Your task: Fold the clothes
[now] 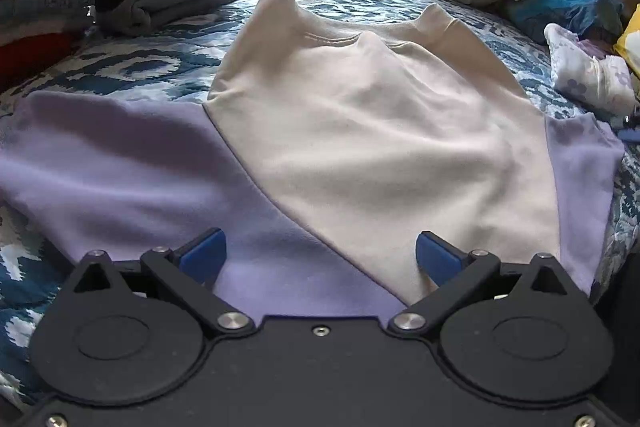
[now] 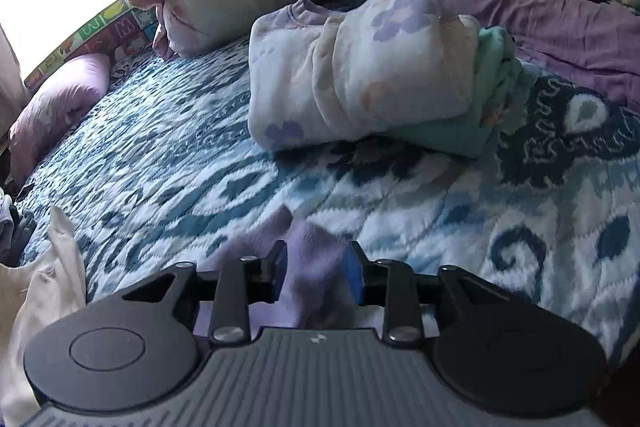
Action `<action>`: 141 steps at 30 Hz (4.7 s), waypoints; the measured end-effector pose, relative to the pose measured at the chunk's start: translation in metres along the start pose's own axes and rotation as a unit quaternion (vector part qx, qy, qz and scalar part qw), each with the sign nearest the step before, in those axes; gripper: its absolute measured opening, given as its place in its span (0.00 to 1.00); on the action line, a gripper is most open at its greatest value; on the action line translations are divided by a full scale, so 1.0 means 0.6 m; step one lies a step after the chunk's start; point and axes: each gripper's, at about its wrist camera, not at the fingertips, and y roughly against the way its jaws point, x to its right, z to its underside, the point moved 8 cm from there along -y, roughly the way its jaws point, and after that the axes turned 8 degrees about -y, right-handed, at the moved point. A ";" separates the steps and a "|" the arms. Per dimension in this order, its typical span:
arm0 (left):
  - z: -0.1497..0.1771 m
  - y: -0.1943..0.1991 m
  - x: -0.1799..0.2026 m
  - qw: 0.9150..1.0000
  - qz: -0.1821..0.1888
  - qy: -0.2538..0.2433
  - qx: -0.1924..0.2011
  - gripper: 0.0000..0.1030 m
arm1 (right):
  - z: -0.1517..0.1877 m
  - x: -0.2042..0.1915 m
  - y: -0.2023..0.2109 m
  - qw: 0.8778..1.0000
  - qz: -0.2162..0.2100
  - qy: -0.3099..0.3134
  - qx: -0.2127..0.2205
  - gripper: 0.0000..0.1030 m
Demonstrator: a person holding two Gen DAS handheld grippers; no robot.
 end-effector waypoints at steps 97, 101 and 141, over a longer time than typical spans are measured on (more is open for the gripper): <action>-0.349 -0.211 -0.200 0.990 0.098 0.089 0.044 0.23 | 0.019 -0.505 -0.236 0.943 -0.226 0.216 -0.116 0.22; -0.321 -0.286 -0.198 0.998 0.032 0.043 -0.014 0.16 | 0.080 -0.530 -0.286 0.927 -0.159 0.311 -0.136 0.16; 0.024 0.046 0.099 0.987 -0.024 -0.161 -0.006 0.61 | 0.424 -0.312 0.118 0.820 -0.176 0.529 -0.129 0.18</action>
